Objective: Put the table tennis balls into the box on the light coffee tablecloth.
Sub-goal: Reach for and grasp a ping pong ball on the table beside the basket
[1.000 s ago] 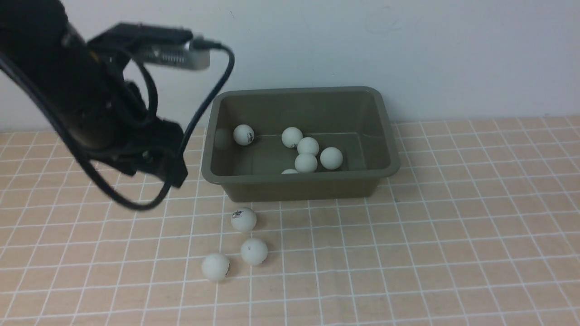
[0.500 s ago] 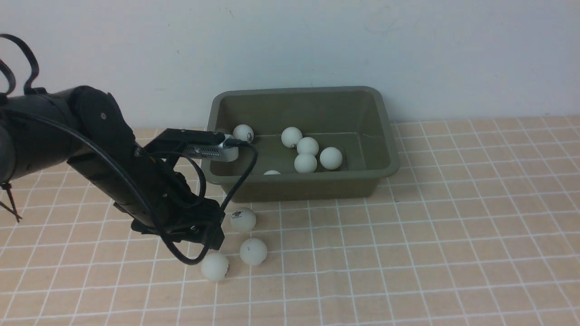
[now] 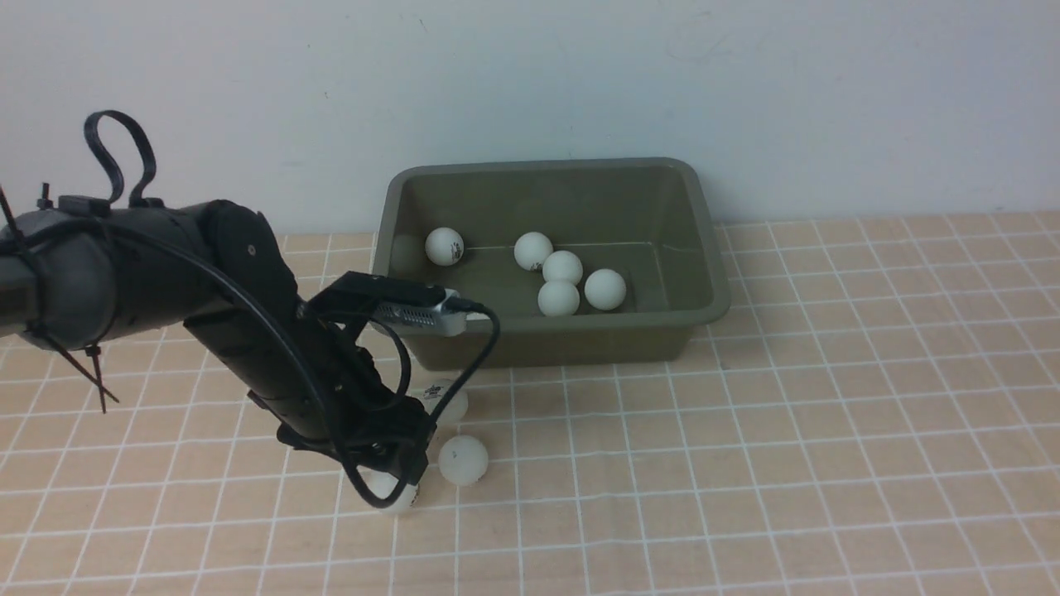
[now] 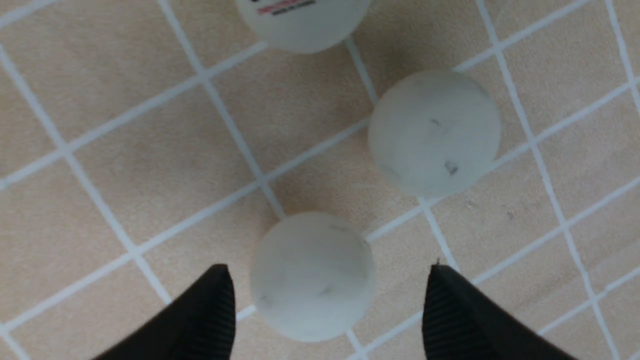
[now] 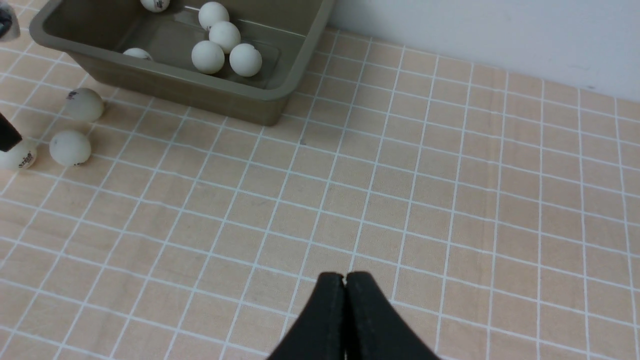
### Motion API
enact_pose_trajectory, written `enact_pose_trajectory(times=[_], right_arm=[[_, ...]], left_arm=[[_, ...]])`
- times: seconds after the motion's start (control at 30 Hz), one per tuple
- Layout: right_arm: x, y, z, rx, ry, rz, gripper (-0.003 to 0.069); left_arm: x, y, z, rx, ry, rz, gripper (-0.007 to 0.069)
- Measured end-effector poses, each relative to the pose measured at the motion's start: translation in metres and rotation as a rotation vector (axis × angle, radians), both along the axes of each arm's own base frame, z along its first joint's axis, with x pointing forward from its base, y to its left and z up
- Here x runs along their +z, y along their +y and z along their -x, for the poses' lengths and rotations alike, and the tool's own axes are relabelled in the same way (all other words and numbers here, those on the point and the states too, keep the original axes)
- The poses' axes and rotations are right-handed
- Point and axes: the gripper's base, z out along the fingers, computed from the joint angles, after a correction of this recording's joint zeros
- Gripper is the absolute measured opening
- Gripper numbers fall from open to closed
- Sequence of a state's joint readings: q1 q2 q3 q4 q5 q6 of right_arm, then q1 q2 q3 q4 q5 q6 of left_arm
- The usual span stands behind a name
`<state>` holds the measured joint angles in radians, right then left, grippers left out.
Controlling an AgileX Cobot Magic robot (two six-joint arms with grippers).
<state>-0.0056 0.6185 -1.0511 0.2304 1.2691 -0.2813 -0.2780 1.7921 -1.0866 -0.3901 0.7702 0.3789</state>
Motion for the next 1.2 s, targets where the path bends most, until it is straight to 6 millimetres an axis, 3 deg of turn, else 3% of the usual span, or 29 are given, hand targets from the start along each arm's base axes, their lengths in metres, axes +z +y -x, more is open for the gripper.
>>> enact_pose_trajectory(times=[0.4,0.67,0.87,1.0,1.17,1.2], right_arm=[[0.000,0.000,0.000,0.001,0.000,-0.001,-0.0018],[0.000,0.000,0.000,0.001,0.000,0.000,-0.0018],[0.000,0.000,0.000,0.001,0.000,0.000,-0.0018],[0.000,0.000,0.000,0.001,0.000,0.000,-0.0018],[0.000,0.000,0.000,0.001,0.000,0.000,-0.0018],[0.000,0.000,0.000,0.001,0.000,0.000,-0.0018]], left_arm=[[-0.007,-0.003,0.000,-0.045,-0.015,-0.064,0.0413],[-0.023,-0.003,-0.002,-0.040,0.030,-0.077,0.0413],[-0.024,-0.004,-0.002,-0.039,0.041,-0.078,0.0316],[-0.006,-0.004,-0.002,-0.097,0.104,-0.103,0.0311],[0.052,-0.006,-0.020,-0.171,0.104,-0.145,0.0311],[0.055,-0.006,-0.021,-0.171,0.097,-0.146,0.0311]])
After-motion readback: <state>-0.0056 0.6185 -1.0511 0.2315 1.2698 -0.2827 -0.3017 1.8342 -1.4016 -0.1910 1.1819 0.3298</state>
